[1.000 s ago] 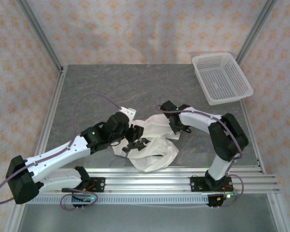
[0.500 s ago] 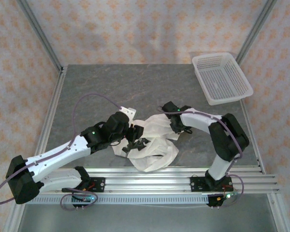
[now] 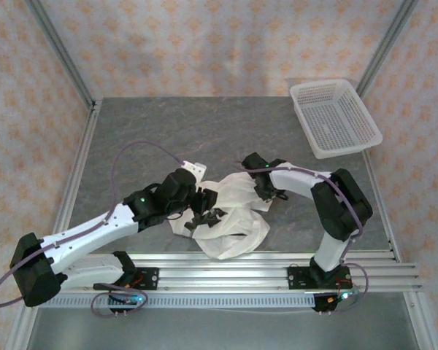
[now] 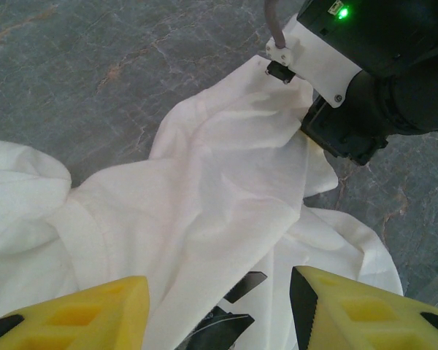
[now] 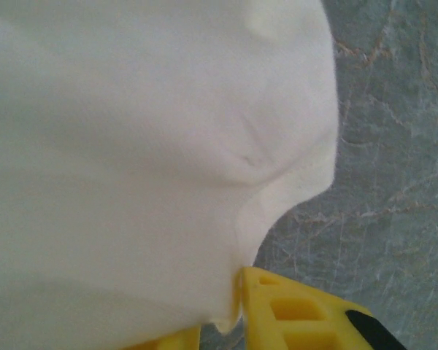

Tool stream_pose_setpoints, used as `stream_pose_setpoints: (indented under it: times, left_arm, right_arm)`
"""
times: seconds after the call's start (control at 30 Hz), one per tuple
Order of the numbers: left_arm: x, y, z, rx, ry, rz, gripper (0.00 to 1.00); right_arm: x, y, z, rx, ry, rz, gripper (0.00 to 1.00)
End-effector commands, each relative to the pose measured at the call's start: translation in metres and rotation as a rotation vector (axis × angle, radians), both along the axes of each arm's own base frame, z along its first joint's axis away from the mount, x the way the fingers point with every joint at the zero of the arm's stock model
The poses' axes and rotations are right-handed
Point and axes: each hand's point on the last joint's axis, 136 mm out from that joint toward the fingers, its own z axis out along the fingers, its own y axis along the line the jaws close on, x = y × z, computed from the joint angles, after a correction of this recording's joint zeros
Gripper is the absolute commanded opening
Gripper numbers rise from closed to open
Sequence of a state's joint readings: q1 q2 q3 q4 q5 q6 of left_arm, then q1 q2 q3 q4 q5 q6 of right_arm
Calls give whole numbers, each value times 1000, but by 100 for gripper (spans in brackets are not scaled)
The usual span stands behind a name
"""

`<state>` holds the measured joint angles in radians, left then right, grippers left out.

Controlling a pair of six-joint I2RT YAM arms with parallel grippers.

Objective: Fold the inside-out t-shirt
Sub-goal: Flatten out the T-shirt at the center of the table.

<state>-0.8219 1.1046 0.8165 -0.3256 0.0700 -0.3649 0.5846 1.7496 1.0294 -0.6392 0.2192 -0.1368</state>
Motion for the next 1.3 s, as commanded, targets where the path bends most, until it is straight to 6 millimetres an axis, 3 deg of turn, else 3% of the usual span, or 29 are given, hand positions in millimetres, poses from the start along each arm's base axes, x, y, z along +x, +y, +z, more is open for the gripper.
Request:
stream_pose_setpoints:
  times: [0.0,0.13,0.23,0.37,0.43,0.5,0.53,0.63,0.7,0.83,0.87,0.9,0.93,0.97,1.03,1.1,1.17,1.27]
  left_arm:
    - [6,0,10,-20,-25,12,54]
    - [8,2,11,-11,-31,22,54]
    - [14,17,11,24,-55,96,53]
    - [23,54,-1,8,-7,261,52]
    - [20,60,-19,-25,84,288,52]
    - [12,61,-36,-25,168,304,52]
    - [7,60,-46,-27,211,302,53]
    - [-8,48,-73,-32,332,252,83]
    - [-17,31,-88,-60,410,172,94]
    - [-20,28,-122,26,491,151,96]
    - [-17,31,-129,54,494,164,91]
    - [-13,31,-132,66,490,170,76]
    - [-7,27,-132,68,481,166,38]
    - [2,23,-124,57,451,170,0]
    - [26,19,-90,27,345,172,0]
    - [55,28,-31,-16,208,215,0]
    - [85,46,49,-92,54,276,0]
    - [107,57,151,-181,-123,284,0]
  right_arm:
    - [7,3,2,0,-13,6,13]
    - [9,-1,19,1,-63,-18,3]
    - [0,13,52,134,-59,-41,0]
    - [-21,63,134,620,-92,-52,0]
    - [-23,75,174,852,-127,-99,0]
    - [-21,77,203,1007,-162,-163,0]
    - [-21,79,212,1056,-162,-176,0]
    - [-23,89,231,1149,-128,-181,0]
    - [-24,94,238,1177,-112,-181,0]
    - [-22,91,243,1172,-125,-195,0]
    - [-22,90,245,1175,-134,-200,0]
    - [-22,89,247,1177,-141,-205,0]
    - [-20,88,249,1174,-154,-217,0]
    - [-18,85,250,1167,-169,-232,0]
    - [-20,78,266,1184,-231,-242,0]
    - [-24,76,276,1212,-257,-236,0]
    - [-35,83,292,1281,-244,-180,0]
    - [-61,96,323,1414,-229,-56,0]
